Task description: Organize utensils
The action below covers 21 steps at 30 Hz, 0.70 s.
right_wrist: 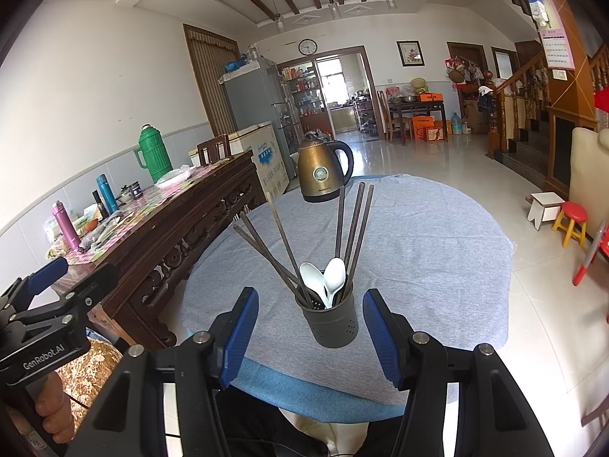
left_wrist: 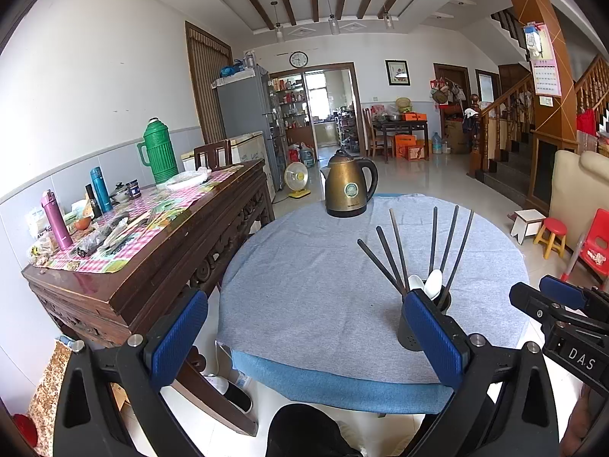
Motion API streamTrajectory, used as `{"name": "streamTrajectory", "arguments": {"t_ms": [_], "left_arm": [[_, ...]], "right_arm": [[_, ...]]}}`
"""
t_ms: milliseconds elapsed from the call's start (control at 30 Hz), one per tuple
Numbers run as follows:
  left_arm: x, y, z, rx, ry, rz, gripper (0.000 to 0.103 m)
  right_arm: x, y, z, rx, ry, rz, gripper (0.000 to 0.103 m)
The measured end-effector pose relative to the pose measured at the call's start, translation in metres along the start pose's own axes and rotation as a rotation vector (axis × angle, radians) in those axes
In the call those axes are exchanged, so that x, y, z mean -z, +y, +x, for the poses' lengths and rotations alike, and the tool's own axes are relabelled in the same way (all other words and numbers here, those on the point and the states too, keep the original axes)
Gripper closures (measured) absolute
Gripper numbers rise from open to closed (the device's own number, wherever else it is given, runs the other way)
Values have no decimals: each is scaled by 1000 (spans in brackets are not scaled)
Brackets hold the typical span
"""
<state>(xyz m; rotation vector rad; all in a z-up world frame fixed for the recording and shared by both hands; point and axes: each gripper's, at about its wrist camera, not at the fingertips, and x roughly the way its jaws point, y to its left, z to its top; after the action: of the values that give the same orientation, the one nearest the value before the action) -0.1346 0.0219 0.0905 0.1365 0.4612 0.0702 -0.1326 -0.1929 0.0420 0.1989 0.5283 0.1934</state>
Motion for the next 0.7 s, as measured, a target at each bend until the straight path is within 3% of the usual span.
{"name": "streamTrajectory", "arguments": {"t_ms": [700], "left_arm": [[-1, 1, 1, -5, -2, 0, 0]], "right_arm": [[0, 1, 0, -1, 0, -3, 42]]}}
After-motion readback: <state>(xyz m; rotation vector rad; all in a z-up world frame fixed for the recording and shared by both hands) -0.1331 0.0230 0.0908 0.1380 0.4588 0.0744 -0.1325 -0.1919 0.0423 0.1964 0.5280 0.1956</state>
